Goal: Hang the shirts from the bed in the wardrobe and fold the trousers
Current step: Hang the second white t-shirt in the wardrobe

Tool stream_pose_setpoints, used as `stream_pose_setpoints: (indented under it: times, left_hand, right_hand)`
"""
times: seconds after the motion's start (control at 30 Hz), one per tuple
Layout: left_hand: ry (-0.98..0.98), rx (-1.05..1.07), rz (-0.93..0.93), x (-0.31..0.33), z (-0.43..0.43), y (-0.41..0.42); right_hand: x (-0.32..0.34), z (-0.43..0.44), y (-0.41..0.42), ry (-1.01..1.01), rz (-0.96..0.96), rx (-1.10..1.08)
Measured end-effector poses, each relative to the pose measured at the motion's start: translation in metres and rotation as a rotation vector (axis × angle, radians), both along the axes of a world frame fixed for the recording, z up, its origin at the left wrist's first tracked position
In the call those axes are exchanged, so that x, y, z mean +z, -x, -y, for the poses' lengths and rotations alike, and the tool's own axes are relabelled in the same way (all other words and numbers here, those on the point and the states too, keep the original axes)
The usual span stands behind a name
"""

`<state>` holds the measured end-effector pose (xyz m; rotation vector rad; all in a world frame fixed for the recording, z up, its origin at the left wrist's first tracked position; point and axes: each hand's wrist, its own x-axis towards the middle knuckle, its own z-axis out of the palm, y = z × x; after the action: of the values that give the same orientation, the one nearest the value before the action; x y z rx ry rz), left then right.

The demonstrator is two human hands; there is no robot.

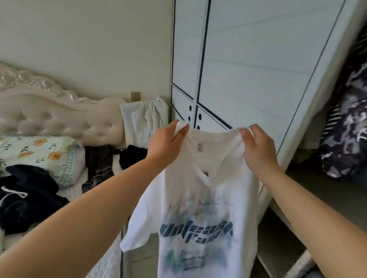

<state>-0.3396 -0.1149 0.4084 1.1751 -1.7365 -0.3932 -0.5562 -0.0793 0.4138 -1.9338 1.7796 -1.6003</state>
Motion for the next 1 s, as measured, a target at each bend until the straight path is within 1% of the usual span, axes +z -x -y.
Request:
stream_pose_setpoints:
  times: [0.07, 0.17, 0.27, 0.4, 0.53, 0.67, 0.73, 0.77, 0.87, 0.93, 1.0]
  left_hand:
    - [0.074, -0.035, -0.05, 0.022, -0.022, 0.025]
    - [0.167, -0.081, -0.043, 0.053, -0.051, 0.064]
    - [0.249, -0.125, -0.057, 0.087, -0.075, 0.1]
    - [0.495, -0.127, -0.103, 0.137, -0.095, 0.147]
    - [0.603, -0.166, -0.096, 0.184, -0.115, 0.202]
    - [0.701, -0.205, -0.006, 0.225, -0.128, 0.247]
    - [0.686, -0.258, -0.018, 0.245, -0.131, 0.269]
    - [0.635, -0.336, -0.06, 0.254, -0.133, 0.28]
    - [0.41, -0.661, -0.245, 0.275, -0.139, 0.311]
    - [0.355, -0.794, -0.289, 0.286, -0.14, 0.33]
    - [0.339, -0.881, -0.31, 0.298, -0.138, 0.348]
  right_hand:
    - [0.022, -0.026, 0.016, 0.041, -0.018, 0.005]
    - [0.052, -0.062, 0.041, 0.127, -0.039, 0.018]
    - [0.088, -0.093, 0.067, 0.188, -0.072, -0.019]
    - [0.146, -0.128, 0.105, 0.275, -0.178, -0.125]
    - [0.198, -0.155, 0.138, 0.336, -0.232, -0.241]
    - [0.24, -0.177, 0.168, 0.387, -0.302, -0.328]
    - [0.26, -0.185, 0.183, 0.381, -0.329, -0.348]
    - [0.269, -0.188, 0.19, 0.368, -0.335, -0.359]
    - [0.293, -0.194, 0.21, 0.344, -0.304, -0.408]
    - [0.305, -0.196, 0.222, 0.338, -0.27, -0.435]
    - [0.315, -0.197, 0.235, 0.333, -0.252, -0.472]
